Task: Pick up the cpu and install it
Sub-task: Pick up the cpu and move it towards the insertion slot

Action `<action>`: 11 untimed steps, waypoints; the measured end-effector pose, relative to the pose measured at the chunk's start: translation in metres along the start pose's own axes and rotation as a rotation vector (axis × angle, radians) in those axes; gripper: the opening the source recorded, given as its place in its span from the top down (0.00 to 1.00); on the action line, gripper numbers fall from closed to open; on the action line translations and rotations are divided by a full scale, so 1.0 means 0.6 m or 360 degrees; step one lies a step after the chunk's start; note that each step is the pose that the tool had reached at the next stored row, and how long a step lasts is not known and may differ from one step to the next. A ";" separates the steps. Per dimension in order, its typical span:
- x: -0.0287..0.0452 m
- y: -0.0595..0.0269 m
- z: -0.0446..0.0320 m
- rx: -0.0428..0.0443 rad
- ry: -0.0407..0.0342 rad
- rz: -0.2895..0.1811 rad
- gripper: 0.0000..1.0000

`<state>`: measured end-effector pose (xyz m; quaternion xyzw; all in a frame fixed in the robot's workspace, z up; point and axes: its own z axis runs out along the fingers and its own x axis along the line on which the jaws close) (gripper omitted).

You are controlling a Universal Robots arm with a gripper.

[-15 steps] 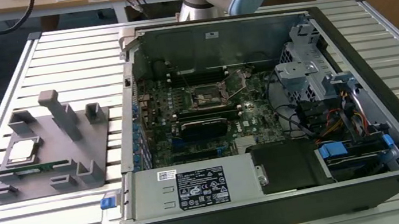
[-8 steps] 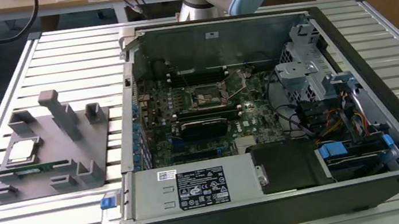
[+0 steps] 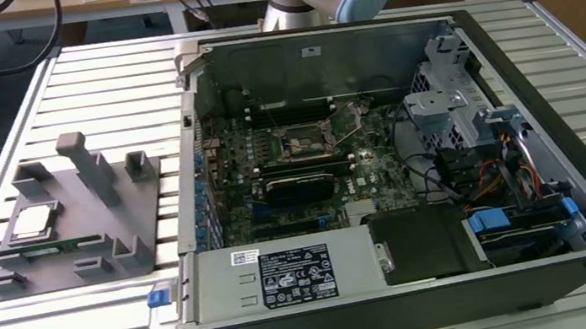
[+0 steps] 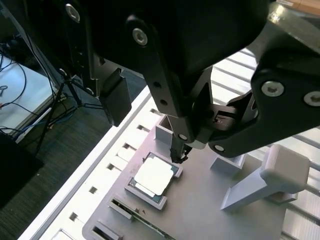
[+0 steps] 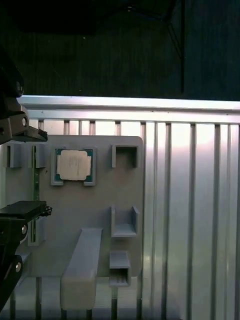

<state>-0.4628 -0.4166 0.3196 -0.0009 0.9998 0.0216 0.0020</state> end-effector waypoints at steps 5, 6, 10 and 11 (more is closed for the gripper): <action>0.000 -0.001 0.014 0.0000 0.0000 0.0006 0.41; 0.000 -0.001 0.017 0.0000 0.0000 0.0006 0.41; 0.000 -0.001 0.028 0.0000 0.0000 0.0006 0.41; 0.000 -0.001 0.031 0.0000 0.0000 0.0006 0.41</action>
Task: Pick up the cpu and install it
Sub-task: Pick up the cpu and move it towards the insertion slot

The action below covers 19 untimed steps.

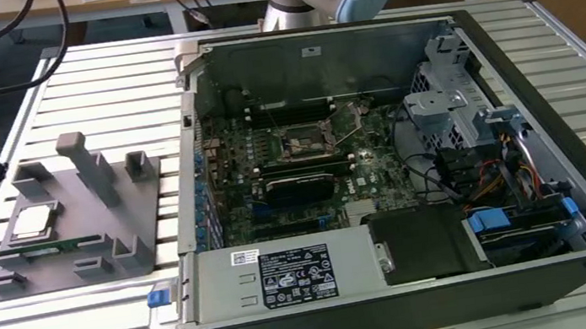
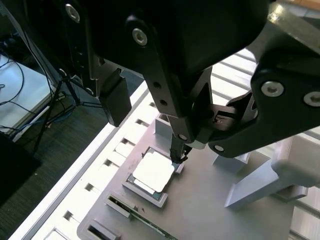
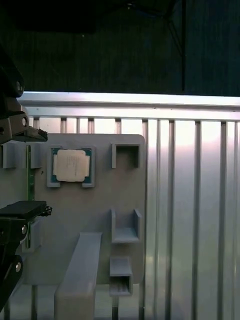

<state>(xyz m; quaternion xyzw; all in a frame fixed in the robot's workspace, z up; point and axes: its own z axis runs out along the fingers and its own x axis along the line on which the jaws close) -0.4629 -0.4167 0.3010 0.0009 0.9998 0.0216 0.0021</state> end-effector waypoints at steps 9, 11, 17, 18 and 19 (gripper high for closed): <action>0.000 -0.001 0.025 0.0000 0.0000 0.0000 0.41; 0.000 -0.001 0.030 0.0000 0.0000 0.0000 0.41; 0.001 -0.002 0.046 0.0000 0.0000 0.0000 0.41; 0.001 -0.002 0.049 0.0000 0.0000 0.0000 0.41; 0.001 -0.002 0.052 0.0000 0.0000 0.0000 0.41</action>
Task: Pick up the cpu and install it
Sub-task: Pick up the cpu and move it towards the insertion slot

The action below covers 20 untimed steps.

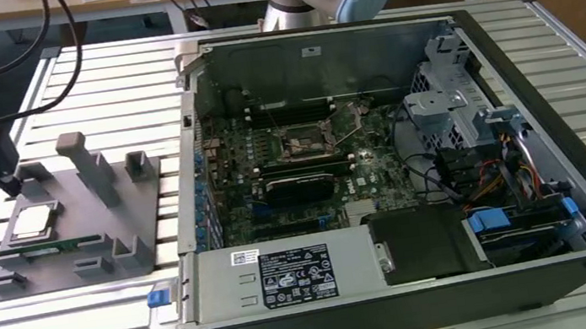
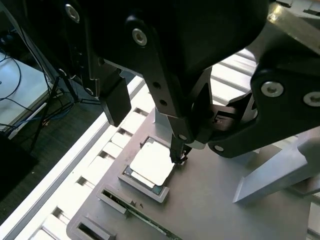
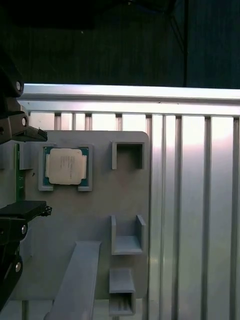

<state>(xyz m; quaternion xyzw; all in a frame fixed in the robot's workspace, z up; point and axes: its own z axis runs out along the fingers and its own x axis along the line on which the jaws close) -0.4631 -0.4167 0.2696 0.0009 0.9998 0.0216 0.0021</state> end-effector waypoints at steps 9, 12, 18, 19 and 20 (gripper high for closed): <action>0.000 -0.004 0.027 0.0000 0.0000 0.0000 0.41; -0.001 -0.004 0.036 0.0000 0.0000 0.0000 0.41; -0.001 -0.005 0.054 0.0001 0.0000 0.0000 0.41; -0.001 -0.005 0.056 0.0001 0.0000 0.0000 0.41; -0.001 -0.005 0.056 0.0002 0.0000 0.0000 0.41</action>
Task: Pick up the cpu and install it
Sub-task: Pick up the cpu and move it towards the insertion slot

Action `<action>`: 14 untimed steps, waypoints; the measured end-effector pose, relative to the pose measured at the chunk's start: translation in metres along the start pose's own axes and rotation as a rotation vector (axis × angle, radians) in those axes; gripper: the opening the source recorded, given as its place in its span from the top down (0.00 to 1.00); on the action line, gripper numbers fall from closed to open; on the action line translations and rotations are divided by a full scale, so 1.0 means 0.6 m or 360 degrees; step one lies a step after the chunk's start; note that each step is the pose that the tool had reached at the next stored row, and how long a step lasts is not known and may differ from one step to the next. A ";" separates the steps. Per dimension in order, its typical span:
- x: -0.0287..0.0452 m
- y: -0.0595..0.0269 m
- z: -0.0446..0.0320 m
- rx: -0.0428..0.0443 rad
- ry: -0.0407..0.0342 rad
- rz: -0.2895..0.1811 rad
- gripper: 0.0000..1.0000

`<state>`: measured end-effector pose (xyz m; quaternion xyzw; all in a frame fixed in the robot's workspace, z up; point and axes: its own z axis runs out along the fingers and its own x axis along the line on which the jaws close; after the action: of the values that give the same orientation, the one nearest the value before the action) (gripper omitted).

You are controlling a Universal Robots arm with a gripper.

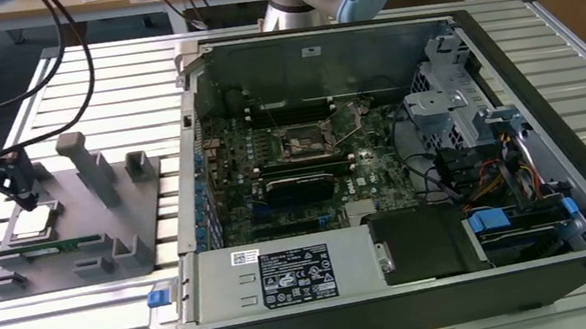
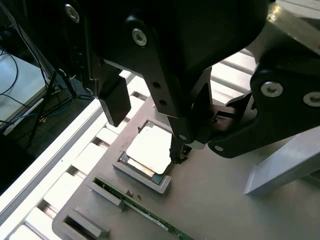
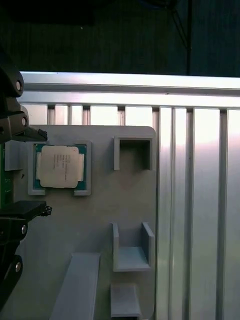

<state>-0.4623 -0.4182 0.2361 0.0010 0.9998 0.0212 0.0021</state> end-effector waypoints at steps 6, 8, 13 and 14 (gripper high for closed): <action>0.000 0.000 0.013 0.0000 0.0000 0.0000 0.41; 0.000 0.000 0.019 0.0000 0.0000 0.0000 0.41; -0.001 0.008 0.030 0.0000 0.0000 0.0000 0.41; -0.001 0.009 0.032 0.0000 0.0000 0.0000 0.41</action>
<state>-0.4614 -0.4122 0.2170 0.0012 0.9998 0.0211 0.0022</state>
